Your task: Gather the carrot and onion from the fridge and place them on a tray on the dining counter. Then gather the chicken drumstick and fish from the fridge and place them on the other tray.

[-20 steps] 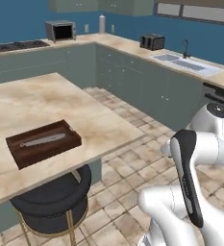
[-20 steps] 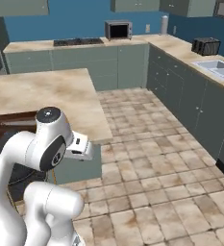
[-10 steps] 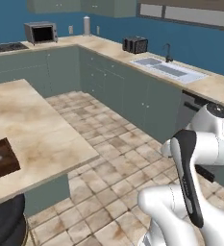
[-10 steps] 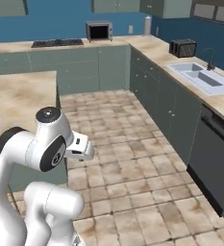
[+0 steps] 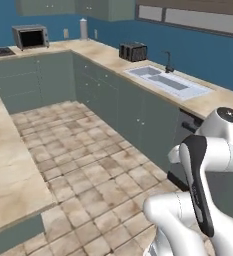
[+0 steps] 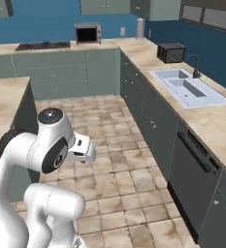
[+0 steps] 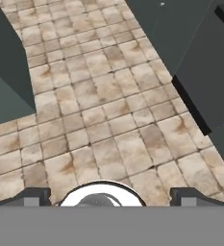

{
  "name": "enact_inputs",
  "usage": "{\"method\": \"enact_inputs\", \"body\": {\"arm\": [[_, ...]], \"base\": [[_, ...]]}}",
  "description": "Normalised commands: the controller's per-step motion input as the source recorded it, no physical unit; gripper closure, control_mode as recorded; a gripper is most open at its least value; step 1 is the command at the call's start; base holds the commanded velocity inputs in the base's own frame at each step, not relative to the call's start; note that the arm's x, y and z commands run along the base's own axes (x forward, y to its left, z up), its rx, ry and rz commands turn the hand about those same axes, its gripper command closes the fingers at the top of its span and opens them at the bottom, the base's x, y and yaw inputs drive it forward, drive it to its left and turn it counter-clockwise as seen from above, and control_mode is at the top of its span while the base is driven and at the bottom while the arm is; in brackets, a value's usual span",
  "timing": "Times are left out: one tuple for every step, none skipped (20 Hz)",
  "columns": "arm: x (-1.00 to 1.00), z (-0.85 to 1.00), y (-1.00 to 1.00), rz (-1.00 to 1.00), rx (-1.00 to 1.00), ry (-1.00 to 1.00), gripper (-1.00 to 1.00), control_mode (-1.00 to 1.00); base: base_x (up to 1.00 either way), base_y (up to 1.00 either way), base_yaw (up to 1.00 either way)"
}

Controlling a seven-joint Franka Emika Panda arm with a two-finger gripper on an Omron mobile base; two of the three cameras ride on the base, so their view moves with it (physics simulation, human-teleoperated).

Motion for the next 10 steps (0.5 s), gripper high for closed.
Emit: {"method": "enact_inputs", "body": {"arm": [[0.00,0.00,0.00,0.00,0.00,0.00,-1.00,1.00],[0.00,0.00,0.00,0.00,0.00,0.00,-1.00,1.00],[0.00,0.00,0.00,0.00,0.00,0.00,-1.00,1.00],[0.00,0.00,0.00,0.00,0.00,0.00,-1.00,1.00],[0.00,0.00,0.00,0.00,0.00,0.00,-1.00,1.00],[0.00,0.00,0.00,0.00,0.00,0.00,-1.00,1.00],[0.00,0.00,0.00,0.00,0.00,0.00,-1.00,1.00],[0.00,0.00,0.00,0.00,0.00,0.00,-1.00,1.00],[0.00,0.00,0.00,0.00,0.00,0.00,-1.00,1.00],[0.00,0.00,0.00,0.00,0.00,0.00,-1.00,1.00]], "base": [[1.00,-0.27,0.07],[1.00,-0.23,0.07],[1.00,-0.24,0.07],[1.00,-0.25,0.11],[1.00,-0.25,0.16],[1.00,-0.21,0.21],[1.00,-0.11,0.27],[1.00,-0.13,0.33],[1.00,-0.13,0.36],[1.00,-0.17,0.40]]}}
